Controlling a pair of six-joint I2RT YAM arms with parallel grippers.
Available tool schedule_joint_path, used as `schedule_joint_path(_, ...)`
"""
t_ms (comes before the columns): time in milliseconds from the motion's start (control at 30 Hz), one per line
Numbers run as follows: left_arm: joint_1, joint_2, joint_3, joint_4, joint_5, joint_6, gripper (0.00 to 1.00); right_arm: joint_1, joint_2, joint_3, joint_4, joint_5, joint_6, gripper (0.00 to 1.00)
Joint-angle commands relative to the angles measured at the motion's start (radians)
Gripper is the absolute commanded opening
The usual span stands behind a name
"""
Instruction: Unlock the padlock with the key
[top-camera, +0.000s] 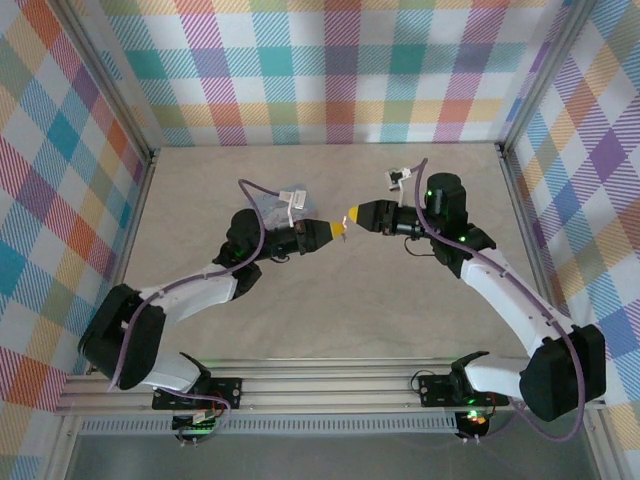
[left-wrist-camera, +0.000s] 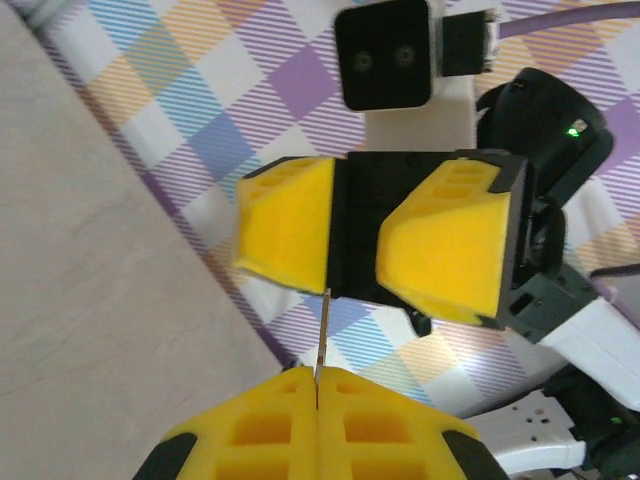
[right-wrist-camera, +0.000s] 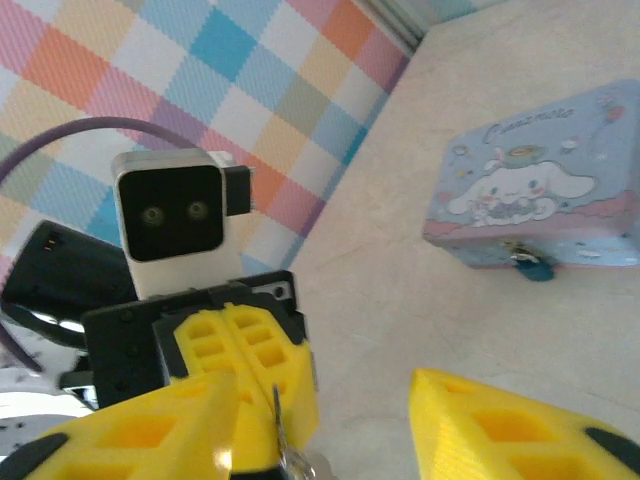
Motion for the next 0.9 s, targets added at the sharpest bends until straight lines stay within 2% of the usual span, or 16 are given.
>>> schedule_joint_path(0,0.046,-0.086,-0.009,-0.246,-0.04,0.144,0.0,0.0,0.02,0.086,-0.136,0.086,-0.063,0.53)
schedule_joint_path(67,0.077,-0.131,0.009,-0.403,-0.079,0.232,0.0,0.0,0.062,0.118,-0.2,0.145,-0.072,0.57)
schedule_joint_path(200,0.181,-0.185,0.068,-0.791,-0.227,0.367,0.0,0.0,0.198,0.204,-0.301,0.246,-0.09,0.63)
schedule_joint_path(367,0.357,-0.17,0.1,-1.054,-0.38,0.423,0.0,0.0,0.437,0.375,-0.367,0.298,-0.12,0.63)
schedule_joint_path(500,0.466,-0.097,0.13,-1.154,-0.439,0.448,0.0,0.001,0.636,0.567,-0.408,0.3,-0.14,0.63)
schedule_joint_path(600,0.51,-0.015,0.187,-1.216,-0.483,0.49,0.0,0.003,0.775,0.717,-0.456,0.285,-0.162,0.62)
schedule_joint_path(733,0.523,0.119,0.284,-1.267,-0.521,0.526,0.0,0.003,0.938,0.895,-0.513,0.217,-0.192,0.62)
schedule_joint_path(867,0.522,0.205,0.315,-1.2,-0.534,0.516,0.0,0.005,1.057,1.016,-0.546,0.137,-0.201,0.6)
